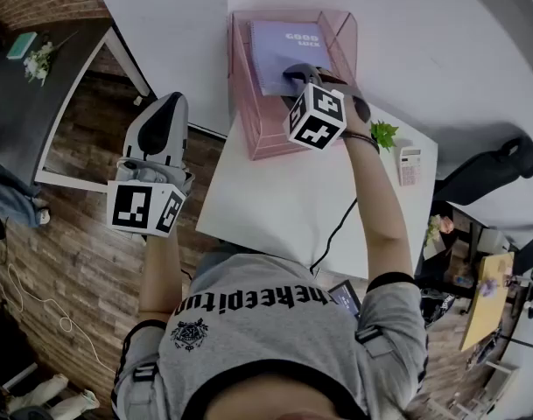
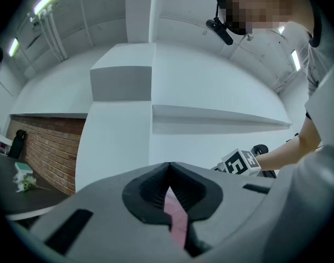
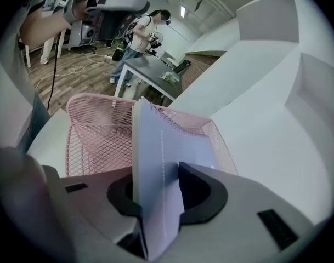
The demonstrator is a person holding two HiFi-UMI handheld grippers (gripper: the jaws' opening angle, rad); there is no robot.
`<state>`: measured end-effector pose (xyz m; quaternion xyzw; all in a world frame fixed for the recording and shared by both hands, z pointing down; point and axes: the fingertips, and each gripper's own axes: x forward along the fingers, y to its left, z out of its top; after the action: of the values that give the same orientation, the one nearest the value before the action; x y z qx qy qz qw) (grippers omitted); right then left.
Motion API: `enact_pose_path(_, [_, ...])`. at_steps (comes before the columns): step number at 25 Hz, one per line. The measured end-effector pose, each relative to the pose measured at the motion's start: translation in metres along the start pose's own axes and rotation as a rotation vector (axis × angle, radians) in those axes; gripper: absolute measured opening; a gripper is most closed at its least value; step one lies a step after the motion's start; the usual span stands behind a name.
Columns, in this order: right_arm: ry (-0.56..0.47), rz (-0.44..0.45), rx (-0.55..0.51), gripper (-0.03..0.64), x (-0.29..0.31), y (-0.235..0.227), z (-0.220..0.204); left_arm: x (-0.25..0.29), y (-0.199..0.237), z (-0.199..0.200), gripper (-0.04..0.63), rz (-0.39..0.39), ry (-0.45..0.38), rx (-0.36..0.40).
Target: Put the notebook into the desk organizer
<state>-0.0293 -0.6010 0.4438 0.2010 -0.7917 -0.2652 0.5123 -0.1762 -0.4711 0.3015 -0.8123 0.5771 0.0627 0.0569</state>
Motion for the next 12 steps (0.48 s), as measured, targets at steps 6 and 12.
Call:
enact_pose_path(6, [0.005,0.066,0.024,0.126,-0.003,0.003,0.002,-0.001,0.005,-0.002,0.003,-0.01,0.005,-0.006])
enact_pose_path(12, [0.006,0.111,0.03,0.143,-0.009,0.008,0.004,-0.002,0.011,-0.003,0.003,-0.02,0.002,-0.014])
